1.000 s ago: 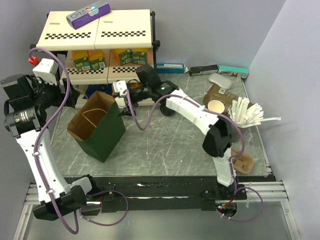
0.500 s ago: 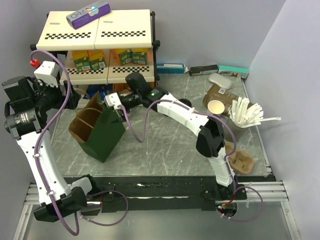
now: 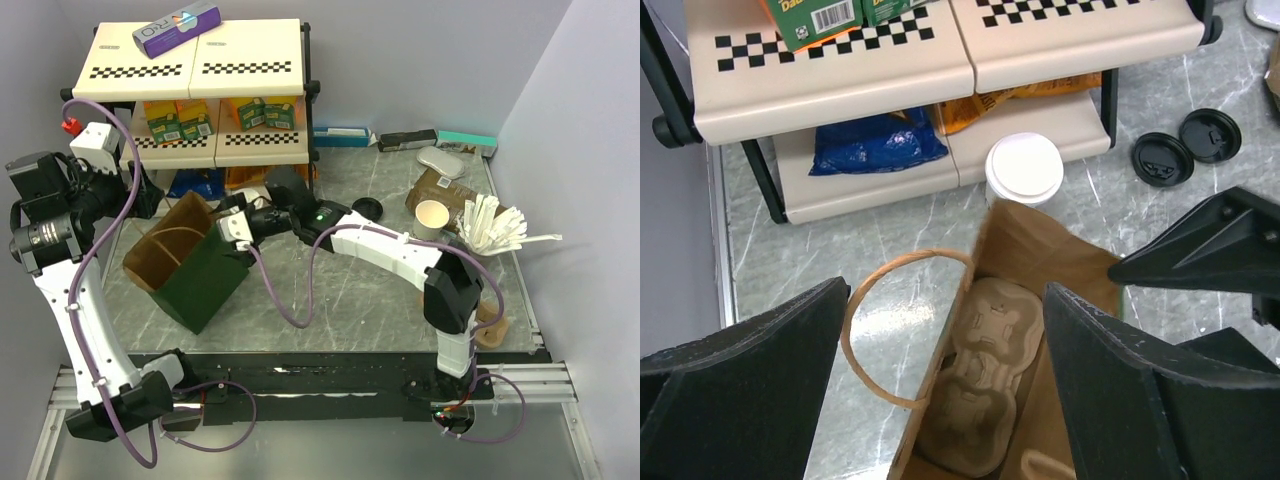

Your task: Pack the takeout coffee

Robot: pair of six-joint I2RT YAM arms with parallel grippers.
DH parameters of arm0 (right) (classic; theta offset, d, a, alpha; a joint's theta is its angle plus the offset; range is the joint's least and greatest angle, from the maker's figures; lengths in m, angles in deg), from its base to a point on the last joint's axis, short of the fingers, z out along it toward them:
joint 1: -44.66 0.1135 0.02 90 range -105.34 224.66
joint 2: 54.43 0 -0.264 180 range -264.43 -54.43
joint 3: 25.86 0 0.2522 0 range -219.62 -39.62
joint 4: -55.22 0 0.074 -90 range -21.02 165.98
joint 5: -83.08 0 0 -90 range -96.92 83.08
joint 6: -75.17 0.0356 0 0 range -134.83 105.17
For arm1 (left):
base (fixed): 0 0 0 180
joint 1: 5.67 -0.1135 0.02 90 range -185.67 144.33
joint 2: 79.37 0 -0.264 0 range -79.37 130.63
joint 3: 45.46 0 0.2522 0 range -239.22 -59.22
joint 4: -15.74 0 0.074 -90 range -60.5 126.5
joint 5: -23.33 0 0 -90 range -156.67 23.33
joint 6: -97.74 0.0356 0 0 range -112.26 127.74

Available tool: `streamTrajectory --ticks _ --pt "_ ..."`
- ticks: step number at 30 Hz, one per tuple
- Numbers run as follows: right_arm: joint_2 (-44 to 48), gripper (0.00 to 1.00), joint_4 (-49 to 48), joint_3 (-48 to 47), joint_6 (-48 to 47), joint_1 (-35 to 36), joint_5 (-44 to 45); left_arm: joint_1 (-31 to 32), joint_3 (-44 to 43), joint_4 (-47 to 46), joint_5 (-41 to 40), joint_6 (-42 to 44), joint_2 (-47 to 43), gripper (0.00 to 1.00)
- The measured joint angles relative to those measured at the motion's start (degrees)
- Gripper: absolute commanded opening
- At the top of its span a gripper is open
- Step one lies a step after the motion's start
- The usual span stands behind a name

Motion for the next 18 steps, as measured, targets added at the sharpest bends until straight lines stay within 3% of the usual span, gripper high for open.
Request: streamTrajectory --ticks 7,14,18 --pt "1.46 0.96 -3.93 -0.90 1.16 0.15 -1.14 0.00 0.90 -0.42 0.52 -0.94 -1.60 0.85" --pt "-8.24 0.91 10.64 -20.55 0.87 0.42 -4.61 0.00 0.87 0.24 0.57 -1.11 -1.77 0.86" --pt "-10.34 0.86 18.23 -22.91 0.00 0.42 -5.44 0.00 0.87 0.50 0.57 -1.27 -2.29 0.86"
